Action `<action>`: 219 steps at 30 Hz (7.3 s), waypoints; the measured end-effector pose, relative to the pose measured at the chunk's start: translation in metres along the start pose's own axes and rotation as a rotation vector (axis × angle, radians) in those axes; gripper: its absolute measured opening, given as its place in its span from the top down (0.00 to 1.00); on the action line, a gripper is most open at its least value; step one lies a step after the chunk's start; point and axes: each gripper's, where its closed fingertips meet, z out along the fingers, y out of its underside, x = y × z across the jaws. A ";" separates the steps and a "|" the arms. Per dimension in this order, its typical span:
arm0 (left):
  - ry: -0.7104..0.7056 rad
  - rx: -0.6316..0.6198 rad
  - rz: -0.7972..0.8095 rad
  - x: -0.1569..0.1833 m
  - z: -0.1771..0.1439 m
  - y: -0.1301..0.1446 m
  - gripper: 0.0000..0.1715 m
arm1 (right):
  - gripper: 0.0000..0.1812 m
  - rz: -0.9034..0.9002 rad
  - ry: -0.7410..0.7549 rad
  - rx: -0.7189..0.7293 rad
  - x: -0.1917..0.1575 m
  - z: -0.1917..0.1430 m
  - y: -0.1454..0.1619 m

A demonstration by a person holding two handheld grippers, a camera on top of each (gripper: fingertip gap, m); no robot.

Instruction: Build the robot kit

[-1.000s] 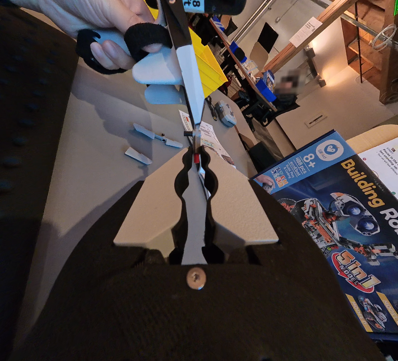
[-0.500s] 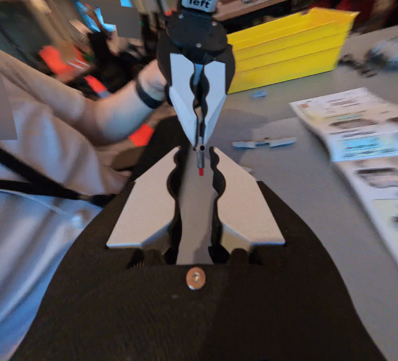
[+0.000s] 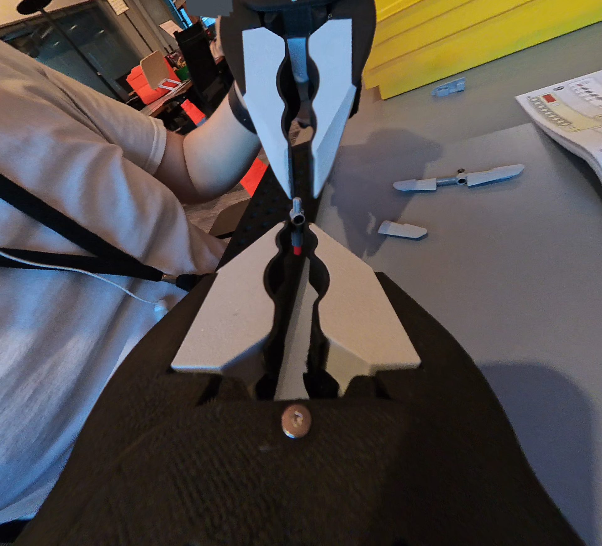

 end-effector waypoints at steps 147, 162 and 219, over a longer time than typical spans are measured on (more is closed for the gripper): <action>-0.692 -0.219 -0.372 -0.087 0.001 0.085 0.86 | 0.97 -0.750 0.845 0.267 0.011 -0.070 -0.084; -0.754 -0.260 -0.239 -0.088 0.002 0.087 0.93 | 0.97 -0.720 0.837 0.234 0.021 -0.068 -0.077; -0.503 -0.084 -0.389 -0.073 -0.003 0.073 0.93 | 0.97 -0.716 0.832 0.180 0.030 -0.065 -0.070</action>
